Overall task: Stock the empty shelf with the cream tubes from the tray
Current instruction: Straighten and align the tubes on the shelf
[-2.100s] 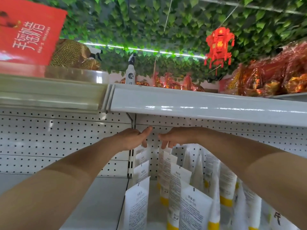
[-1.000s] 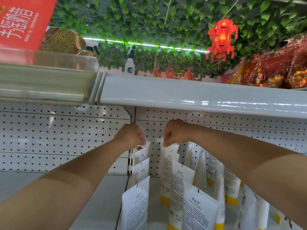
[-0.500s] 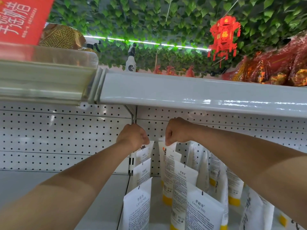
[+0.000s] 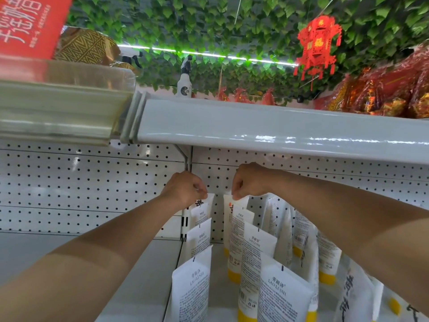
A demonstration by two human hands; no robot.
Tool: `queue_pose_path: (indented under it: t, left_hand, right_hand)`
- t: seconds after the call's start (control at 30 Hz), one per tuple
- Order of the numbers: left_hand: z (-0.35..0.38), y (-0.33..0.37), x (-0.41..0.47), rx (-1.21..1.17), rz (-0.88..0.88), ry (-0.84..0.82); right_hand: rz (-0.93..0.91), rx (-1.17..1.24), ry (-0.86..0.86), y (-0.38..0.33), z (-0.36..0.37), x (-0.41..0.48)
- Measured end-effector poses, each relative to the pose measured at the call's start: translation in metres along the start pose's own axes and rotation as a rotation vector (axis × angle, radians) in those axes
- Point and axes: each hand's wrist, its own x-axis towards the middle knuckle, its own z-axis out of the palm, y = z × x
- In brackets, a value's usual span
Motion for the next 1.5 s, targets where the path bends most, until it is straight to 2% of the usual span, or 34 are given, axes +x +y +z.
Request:
queue_pose_path:
  t: [0.13,0.23,0.33,0.47,0.53,0.63,0.8,0.9,1.13,1.27,1.5]
  left_hand:
    - [-0.004,0.001,-0.003,-0.025,0.009,-0.010]
    - [-0.016,0.010,-0.015,-0.051,0.106,0.049]
    - [-0.035,0.024,-0.036,-0.023,0.175,-0.011]
    - [-0.052,0.033,-0.058,0.017,0.172,-0.258]
    - [-0.051,0.033,-0.064,-0.008,0.152,-0.256]
    - [-0.047,0.032,-0.067,-0.018,0.078,-0.164]
    - [-0.042,0.030,-0.067,-0.023,-0.016,-0.130]
    - [-0.042,0.033,-0.067,-0.042,-0.010,-0.141]
    - [-0.054,0.038,-0.067,-0.057,0.013,-0.338]
    - [-0.056,0.033,-0.064,-0.056,0.009,-0.381]
    - [-0.050,0.034,-0.056,-0.015,0.062,-0.289]
  right_hand:
    - [-0.029,0.010,0.038,0.000,-0.009,-0.009]
    - [-0.105,0.124,0.062,-0.003,-0.022,-0.029]
    - [-0.206,0.157,-0.070,-0.006,-0.031,-0.052]
    - [-0.204,0.136,-0.206,-0.008,-0.033,-0.066]
    - [-0.196,0.148,-0.224,-0.010,-0.032,-0.068]
    - [-0.192,0.130,-0.248,-0.013,-0.032,-0.071]
    - [-0.158,0.132,-0.203,-0.011,-0.024,-0.070]
    - [-0.155,0.130,-0.132,-0.013,-0.017,-0.068]
    - [-0.119,0.077,-0.025,-0.016,-0.012,-0.065]
    - [-0.086,0.074,-0.016,-0.015,-0.012,-0.064]
    - [-0.067,0.083,-0.008,-0.017,-0.011,-0.064]
